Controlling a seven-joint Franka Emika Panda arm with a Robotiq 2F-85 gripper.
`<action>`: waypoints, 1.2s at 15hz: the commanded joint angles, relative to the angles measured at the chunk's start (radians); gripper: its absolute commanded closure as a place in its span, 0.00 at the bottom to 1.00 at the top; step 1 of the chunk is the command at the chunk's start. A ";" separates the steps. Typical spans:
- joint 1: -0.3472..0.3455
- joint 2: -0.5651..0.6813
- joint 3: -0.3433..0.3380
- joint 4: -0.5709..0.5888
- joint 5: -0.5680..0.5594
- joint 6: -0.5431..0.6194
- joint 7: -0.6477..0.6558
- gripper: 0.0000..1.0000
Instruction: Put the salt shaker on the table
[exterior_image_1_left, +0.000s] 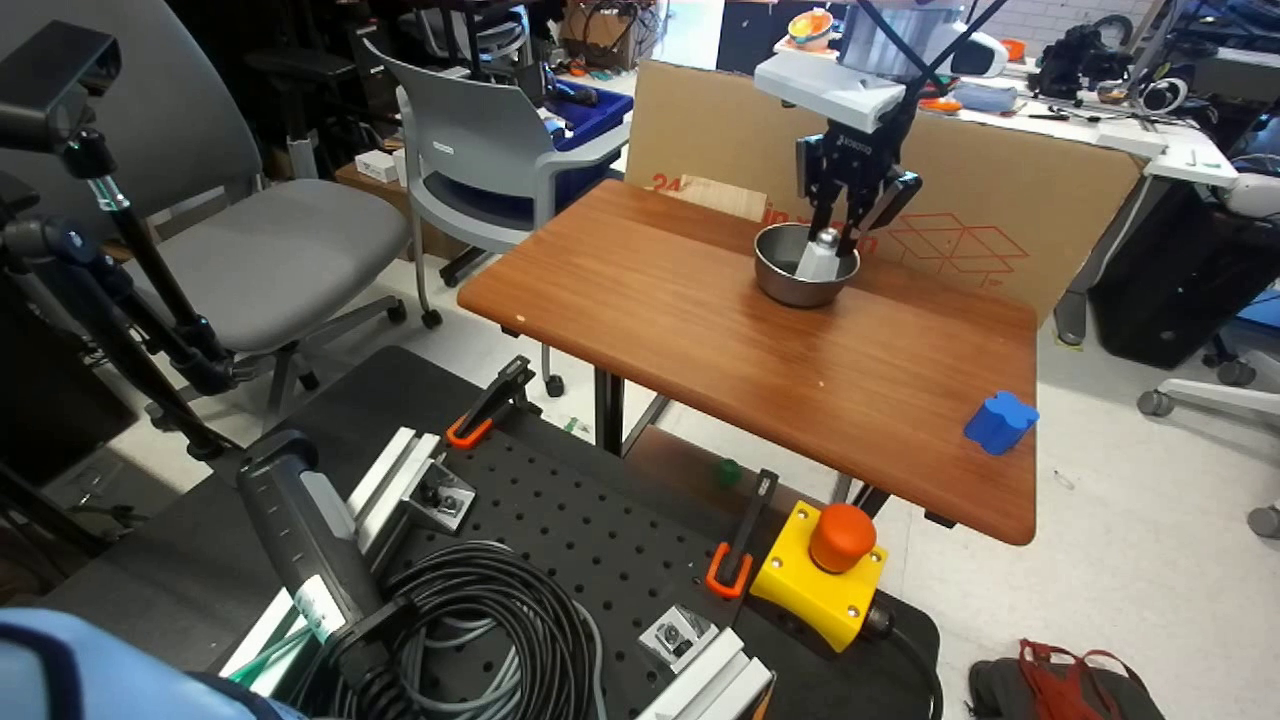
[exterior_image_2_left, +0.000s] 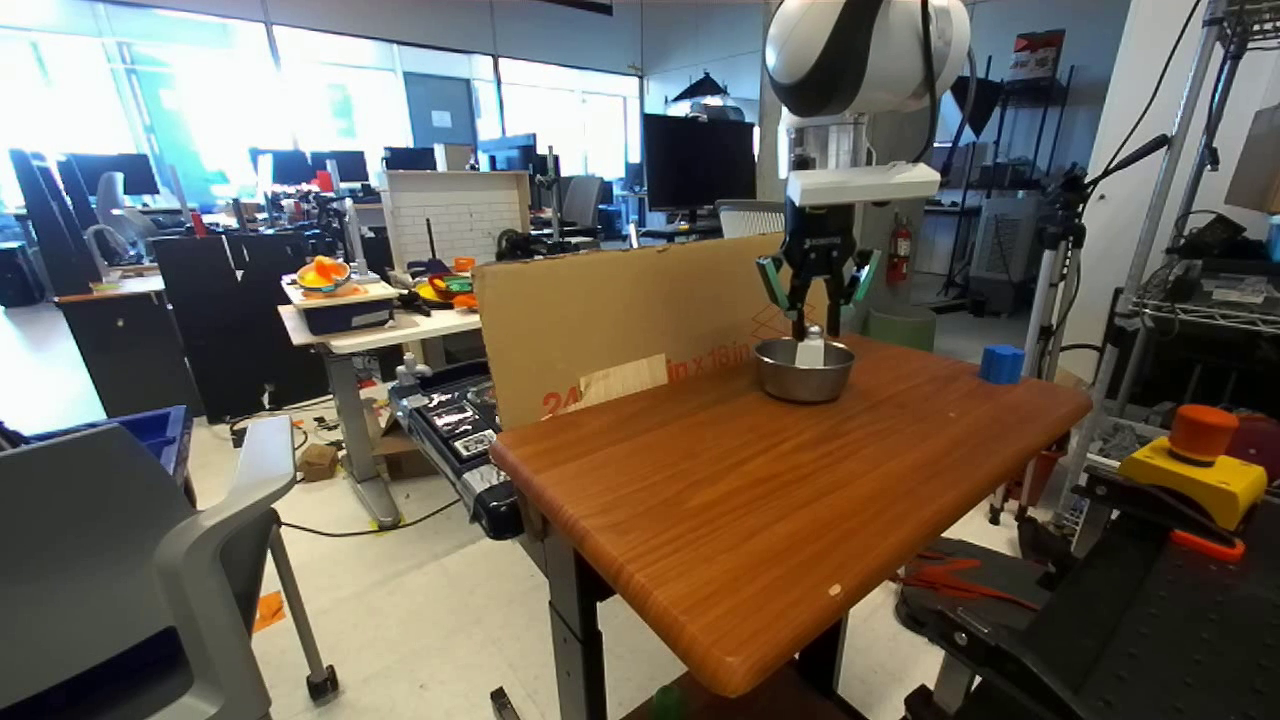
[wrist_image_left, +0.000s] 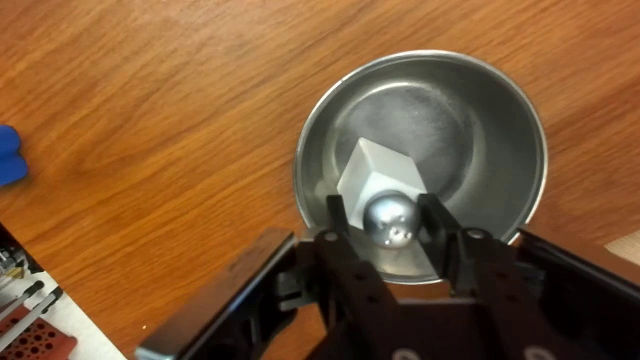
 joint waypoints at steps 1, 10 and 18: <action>0.033 0.023 -0.025 0.029 -0.042 0.010 0.040 0.88; 0.003 -0.249 0.024 -0.186 -0.017 -0.022 -0.139 0.93; -0.050 -0.600 0.040 -0.501 -0.071 -0.150 -0.555 0.93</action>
